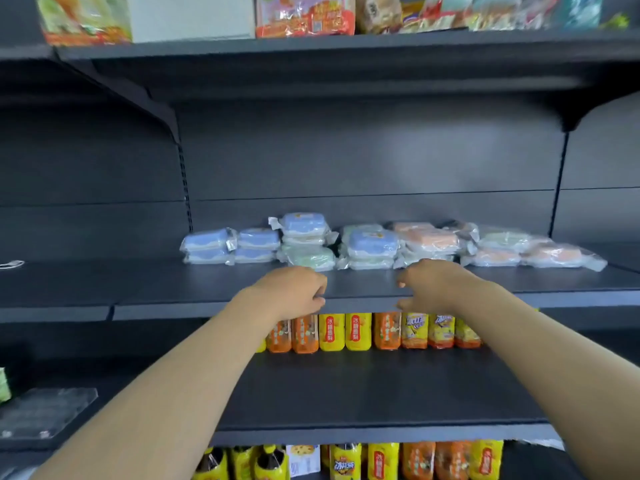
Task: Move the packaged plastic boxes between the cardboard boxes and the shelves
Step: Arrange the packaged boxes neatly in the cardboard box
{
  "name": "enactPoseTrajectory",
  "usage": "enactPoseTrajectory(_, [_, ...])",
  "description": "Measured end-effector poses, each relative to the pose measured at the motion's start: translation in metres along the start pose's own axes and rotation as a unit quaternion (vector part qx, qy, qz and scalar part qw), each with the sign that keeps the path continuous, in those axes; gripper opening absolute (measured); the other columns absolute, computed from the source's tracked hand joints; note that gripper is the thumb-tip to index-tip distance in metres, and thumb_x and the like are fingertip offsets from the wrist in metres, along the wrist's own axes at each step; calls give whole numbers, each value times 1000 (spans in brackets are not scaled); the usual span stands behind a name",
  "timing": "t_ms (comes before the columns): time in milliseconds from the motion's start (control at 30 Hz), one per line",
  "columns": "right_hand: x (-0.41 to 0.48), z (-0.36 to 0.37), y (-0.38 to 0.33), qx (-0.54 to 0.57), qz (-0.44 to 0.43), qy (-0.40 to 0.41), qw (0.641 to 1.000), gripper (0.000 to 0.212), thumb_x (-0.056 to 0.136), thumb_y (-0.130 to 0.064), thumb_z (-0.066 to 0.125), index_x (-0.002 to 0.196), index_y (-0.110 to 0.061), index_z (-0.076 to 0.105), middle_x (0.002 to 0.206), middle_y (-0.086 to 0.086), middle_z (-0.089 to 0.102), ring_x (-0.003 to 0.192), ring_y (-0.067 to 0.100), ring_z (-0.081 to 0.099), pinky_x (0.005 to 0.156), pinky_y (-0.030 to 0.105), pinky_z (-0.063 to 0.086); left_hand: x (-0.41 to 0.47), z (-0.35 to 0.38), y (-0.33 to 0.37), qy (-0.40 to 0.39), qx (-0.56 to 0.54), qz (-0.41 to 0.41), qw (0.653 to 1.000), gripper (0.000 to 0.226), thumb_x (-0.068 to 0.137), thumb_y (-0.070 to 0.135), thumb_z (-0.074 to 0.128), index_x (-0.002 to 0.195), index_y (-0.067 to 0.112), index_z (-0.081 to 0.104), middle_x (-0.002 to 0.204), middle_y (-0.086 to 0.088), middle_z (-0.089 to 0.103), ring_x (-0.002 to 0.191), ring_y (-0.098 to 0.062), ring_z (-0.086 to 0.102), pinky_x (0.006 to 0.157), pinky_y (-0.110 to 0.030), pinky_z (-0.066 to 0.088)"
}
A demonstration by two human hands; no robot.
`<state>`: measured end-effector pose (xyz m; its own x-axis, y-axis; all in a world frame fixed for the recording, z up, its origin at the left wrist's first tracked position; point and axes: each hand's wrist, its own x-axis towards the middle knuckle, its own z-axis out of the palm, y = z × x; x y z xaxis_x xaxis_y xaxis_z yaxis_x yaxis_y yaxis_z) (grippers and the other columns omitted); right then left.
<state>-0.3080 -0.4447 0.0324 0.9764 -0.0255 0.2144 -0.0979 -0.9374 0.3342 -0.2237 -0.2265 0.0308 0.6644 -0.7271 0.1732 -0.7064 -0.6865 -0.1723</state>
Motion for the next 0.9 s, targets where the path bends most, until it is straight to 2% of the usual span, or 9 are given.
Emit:
enactPoseTrajectory(133, [48, 5, 14, 23, 36, -15, 999, 41, 91, -44, 50, 123, -19, 56, 124, 4, 59, 114, 24, 53, 87, 31, 45, 28, 7, -19, 18, 16, 19, 1000, 21, 96, 33, 45, 105, 18, 57, 107, 0, 60, 95, -20, 56, 76, -33, 46])
enactPoseTrajectory(367, [135, 33, 42, 140, 120, -15, 983, 44, 91, -46, 51, 126, -21, 54, 127, 0, 57, 118, 20, 49, 94, 31, 42, 109, 19, -80, 34, 29, 24, 999, 28, 95, 30, 42, 111, 13, 56, 113, -3, 59, 100, -24, 56, 82, -36, 49])
enactPoseTrajectory(567, [184, 56, 57, 99, 178, -10, 979, 44, 94, -46, 44, 128, -18, 53, 131, 5, 54, 123, 24, 44, 96, 33, 40, 155, 36, -104, 44, -12, 0, 999, 26, 95, 29, 42, 110, 14, 57, 112, -1, 59, 98, -21, 56, 79, -34, 47])
enactPoseTrajectory(700, [216, 71, 62, 164, 235, 25, 958, 51, 97, -48, 36, 128, -9, 47, 127, 13, 50, 116, 31, 49, 92, 37, 43, 177, 43, -114, 58, -28, -23, 998, 29, 96, 32, 42, 117, 18, 56, 121, 2, 57, 106, -19, 54, 81, -30, 44])
enactPoseTrajectory(767, [230, 84, 65, 192, 255, 15, 948, 55, 97, -50, 32, 129, -7, 46, 125, 17, 50, 114, 34, 50, 92, 38, 41, 185, 49, -117, 56, -36, -33, 997, 30, 96, 33, 41, 119, 20, 55, 124, 4, 55, 109, -18, 53, 85, -30, 44])
enactPoseTrajectory(833, [238, 96, 64, 186, 260, -4, 947, 59, 97, -54, 26, 137, -13, 44, 130, 19, 48, 121, 34, 44, 97, 38, 35, 190, 55, -118, 45, -48, -48, 997, 29, 96, 33, 42, 118, 21, 55, 125, 4, 55, 110, -18, 53, 87, -31, 45])
enactPoseTrajectory(900, [242, 104, 65, 196, 273, -1, 942, 70, 95, -59, 28, 138, -5, 40, 133, 19, 48, 126, 32, 41, 101, 38, 31, 195, 59, -120, 47, -55, -66, 995, 27, 95, 33, 44, 116, 20, 56, 123, 4, 55, 110, -18, 53, 88, -32, 46])
